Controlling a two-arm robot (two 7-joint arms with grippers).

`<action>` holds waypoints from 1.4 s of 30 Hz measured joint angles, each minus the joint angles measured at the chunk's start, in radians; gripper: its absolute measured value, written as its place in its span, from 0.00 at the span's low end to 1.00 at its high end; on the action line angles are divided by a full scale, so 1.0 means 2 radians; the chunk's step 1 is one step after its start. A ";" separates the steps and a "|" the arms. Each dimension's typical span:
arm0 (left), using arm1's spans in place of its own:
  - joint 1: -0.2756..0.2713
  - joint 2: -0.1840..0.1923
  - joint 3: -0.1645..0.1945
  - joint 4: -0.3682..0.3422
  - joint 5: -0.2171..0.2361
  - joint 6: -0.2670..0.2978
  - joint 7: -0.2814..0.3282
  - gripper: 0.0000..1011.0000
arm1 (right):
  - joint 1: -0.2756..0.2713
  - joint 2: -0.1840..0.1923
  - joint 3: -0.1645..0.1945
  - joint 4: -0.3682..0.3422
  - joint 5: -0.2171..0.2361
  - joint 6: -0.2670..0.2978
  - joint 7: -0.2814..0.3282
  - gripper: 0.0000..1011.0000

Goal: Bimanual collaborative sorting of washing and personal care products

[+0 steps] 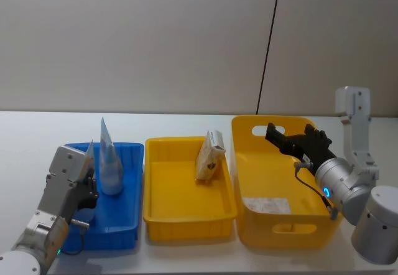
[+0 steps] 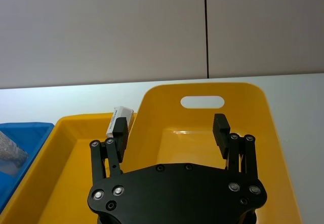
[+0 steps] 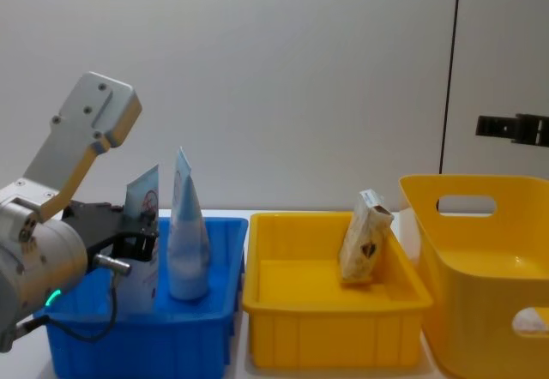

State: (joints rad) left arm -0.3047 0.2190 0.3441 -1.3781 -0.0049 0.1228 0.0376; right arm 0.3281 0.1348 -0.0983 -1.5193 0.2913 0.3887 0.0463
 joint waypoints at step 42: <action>-0.026 -0.037 -0.026 0.017 -0.012 0.014 0.026 0.16 | 0.000 0.000 0.000 0.000 0.000 0.000 0.000 0.99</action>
State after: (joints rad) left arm -0.3573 0.1457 0.2917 -1.3443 -0.0289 0.1515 0.0903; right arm 0.3281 0.1348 -0.0983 -1.5193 0.2913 0.3887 0.0463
